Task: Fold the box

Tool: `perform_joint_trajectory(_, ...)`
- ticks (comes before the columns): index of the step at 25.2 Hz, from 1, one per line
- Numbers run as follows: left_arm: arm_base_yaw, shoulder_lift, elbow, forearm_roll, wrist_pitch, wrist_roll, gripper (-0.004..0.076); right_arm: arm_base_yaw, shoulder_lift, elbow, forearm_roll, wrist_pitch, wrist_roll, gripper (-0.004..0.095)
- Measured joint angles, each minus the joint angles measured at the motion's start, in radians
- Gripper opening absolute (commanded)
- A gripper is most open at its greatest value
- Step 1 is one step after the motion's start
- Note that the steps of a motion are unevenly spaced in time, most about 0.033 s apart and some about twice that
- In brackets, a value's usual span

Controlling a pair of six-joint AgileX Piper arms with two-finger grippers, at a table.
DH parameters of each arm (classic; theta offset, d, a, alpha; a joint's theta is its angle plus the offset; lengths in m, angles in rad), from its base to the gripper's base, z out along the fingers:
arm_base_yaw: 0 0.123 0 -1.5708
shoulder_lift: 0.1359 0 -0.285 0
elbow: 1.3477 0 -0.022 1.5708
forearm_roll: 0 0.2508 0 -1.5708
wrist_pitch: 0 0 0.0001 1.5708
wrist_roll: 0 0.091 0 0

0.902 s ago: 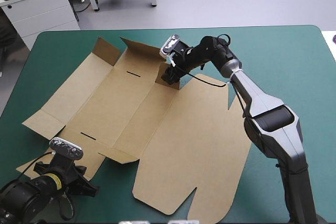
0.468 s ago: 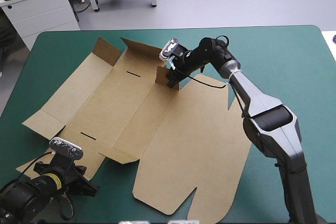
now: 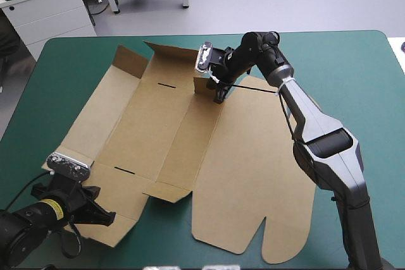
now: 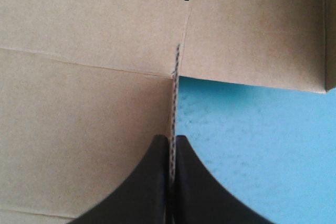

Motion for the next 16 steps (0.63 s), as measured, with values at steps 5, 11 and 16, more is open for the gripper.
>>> perform_joint_trajectory(5,0.000,0.000,-0.106,0.004,0.013,0.000,-0.0010,0.000,0.000,-0.038,0.059,0.039,-0.211,-0.0020)
perform_joint_trajectory(11,0.000,0.000,-0.122,0.036,0.038,0.000,-0.0010,0.000,0.000,-0.039,0.130,0.047,-0.249,-0.0020)
perform_joint_trajectory(16,0.000,0.000,-0.122,0.061,0.084,0.000,-0.0010,0.000,0.000,-0.039,0.152,0.047,-0.237,0.0135)
